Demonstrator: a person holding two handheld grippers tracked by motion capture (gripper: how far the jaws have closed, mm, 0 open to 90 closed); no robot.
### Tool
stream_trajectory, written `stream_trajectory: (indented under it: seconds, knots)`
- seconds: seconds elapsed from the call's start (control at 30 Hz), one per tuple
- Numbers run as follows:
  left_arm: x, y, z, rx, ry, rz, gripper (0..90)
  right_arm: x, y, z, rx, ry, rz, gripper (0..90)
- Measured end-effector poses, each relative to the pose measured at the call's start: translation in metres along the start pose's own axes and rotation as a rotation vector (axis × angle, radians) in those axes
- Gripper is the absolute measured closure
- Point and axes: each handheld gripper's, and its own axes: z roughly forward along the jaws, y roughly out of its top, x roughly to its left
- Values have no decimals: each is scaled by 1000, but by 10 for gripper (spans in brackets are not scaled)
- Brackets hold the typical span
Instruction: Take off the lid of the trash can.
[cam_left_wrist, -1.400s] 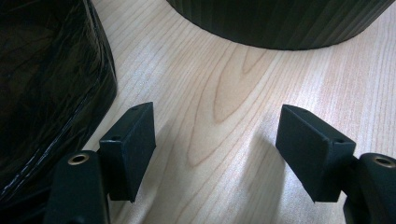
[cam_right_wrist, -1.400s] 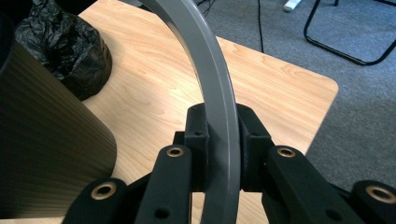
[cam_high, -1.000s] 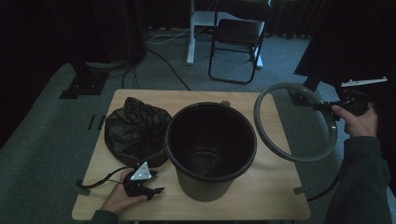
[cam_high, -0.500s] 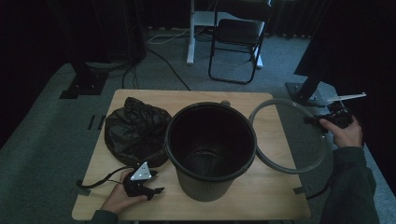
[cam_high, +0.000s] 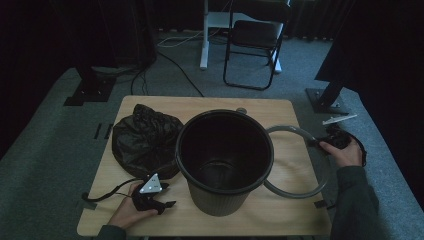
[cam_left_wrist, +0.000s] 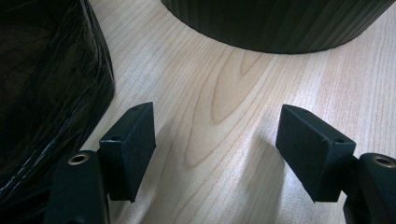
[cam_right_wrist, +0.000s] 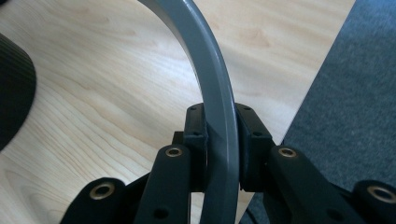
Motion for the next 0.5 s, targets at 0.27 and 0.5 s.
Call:
stream_trajectory:
  seconds: [0.27,0.5]
  knots:
    - [0,0,0,-2,0,0,288,4,-11,32,81,-17,-16,765]
    - [0,0,0,-3,0,1,289,9,-27,60,133,-54,-45,755]
